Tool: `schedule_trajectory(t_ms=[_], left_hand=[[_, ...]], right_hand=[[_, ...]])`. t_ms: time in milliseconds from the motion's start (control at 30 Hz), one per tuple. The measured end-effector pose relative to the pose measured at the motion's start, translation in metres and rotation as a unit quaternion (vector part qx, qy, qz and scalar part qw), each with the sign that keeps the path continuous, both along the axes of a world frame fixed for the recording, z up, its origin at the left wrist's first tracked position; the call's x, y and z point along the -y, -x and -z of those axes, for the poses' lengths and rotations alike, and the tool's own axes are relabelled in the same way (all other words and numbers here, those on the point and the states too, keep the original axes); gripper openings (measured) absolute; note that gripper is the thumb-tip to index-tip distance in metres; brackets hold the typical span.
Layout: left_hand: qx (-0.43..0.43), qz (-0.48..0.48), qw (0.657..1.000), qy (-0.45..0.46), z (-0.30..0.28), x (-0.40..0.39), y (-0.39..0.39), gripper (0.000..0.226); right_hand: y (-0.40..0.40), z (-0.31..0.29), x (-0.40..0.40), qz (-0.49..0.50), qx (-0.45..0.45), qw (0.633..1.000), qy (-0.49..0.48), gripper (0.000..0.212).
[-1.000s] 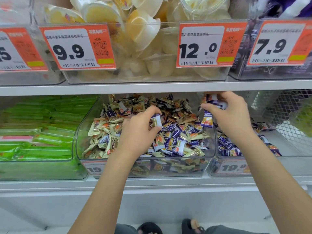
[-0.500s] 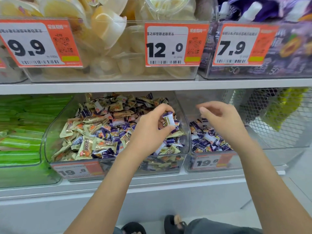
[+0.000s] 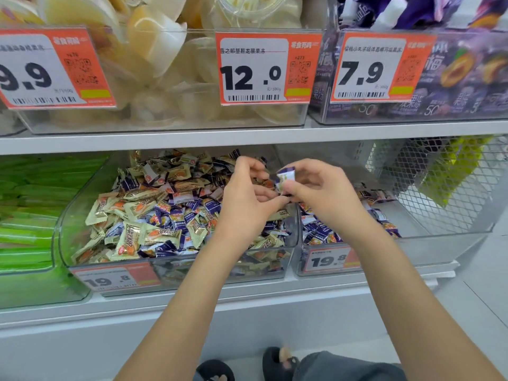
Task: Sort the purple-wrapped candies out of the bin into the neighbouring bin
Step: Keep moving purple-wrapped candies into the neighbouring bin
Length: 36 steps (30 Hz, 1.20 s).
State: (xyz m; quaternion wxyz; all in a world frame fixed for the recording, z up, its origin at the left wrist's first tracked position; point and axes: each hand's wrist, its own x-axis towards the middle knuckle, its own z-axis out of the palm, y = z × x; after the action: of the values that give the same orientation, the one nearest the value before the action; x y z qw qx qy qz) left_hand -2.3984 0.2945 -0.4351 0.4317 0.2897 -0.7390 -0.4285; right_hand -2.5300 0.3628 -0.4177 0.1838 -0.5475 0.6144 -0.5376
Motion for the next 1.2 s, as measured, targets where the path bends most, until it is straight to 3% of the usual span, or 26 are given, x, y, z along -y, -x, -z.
schedule_trajectory(t_ms=[100, 233, 300, 367, 433, 500, 633, 767, 900, 1100, 1200], left_hand=[[0.114, -0.002, 0.993, 0.028, -0.001, 0.012, -0.018, 0.045], [0.281, 0.064, 0.956, 0.042, 0.003, 0.031, -0.054, 0.037], [0.354, 0.074, 0.931, 0.039, 0.006, 0.035, -0.064, 0.037], [0.395, 0.075, 0.914, 0.045, 0.007, 0.037, -0.067, 0.039], [0.403, 0.081, 0.91, 0.054, 0.006, 0.036, -0.065, 0.042], [0.404, 0.083, 0.909, 0.061, 0.006, 0.035, -0.063, 0.049], [0.403, 0.101, 0.909, -0.002, 0.003, 0.043, -0.074, 0.051], [0.401, 0.102, 0.911, -0.006, 0.0, 0.046, -0.082, 0.041], [0.371, -0.005, 0.927, 0.059, -0.004, 0.048, -0.089, 0.015], [0.333, -0.027, 0.94, 0.063, -0.004, 0.051, -0.099, 0.013], [0.404, -0.014, 0.911, 0.085, 0.0, 0.054, -0.099, 0.018]], right_hand=[[0.021, 0.002, -0.006, 0.118, 0.023, 0.993, 0.014, 0.016], [0.038, 0.009, -0.013, 0.215, -0.153, 0.96, -0.09, 0.024], [0.024, 0.002, -0.01, 0.184, -0.182, 0.965, -0.042, 0.024], [0.001, -0.006, -0.005, 0.069, -0.17, 0.983, -0.024, 0.024], [-0.022, -0.008, 0.003, -0.053, -0.196, 0.976, -0.082, 0.027], [-0.04, -0.002, 0.012, -0.123, -0.25, 0.946, -0.165, 0.037], [-0.056, 0.01, 0.029, -0.157, -0.325, 0.892, -0.271, 0.076], [-0.051, 0.014, 0.038, -0.154, -0.288, 0.904, -0.275, 0.061], [-0.046, 0.018, 0.045, -0.166, -0.262, 0.9, -0.306, 0.054], [-0.056, 0.018, 0.057, -0.184, -0.362, 0.854, -0.325, 0.053], [-0.06, 0.018, 0.06, -0.188, -0.385, 0.839, -0.336, 0.048]])
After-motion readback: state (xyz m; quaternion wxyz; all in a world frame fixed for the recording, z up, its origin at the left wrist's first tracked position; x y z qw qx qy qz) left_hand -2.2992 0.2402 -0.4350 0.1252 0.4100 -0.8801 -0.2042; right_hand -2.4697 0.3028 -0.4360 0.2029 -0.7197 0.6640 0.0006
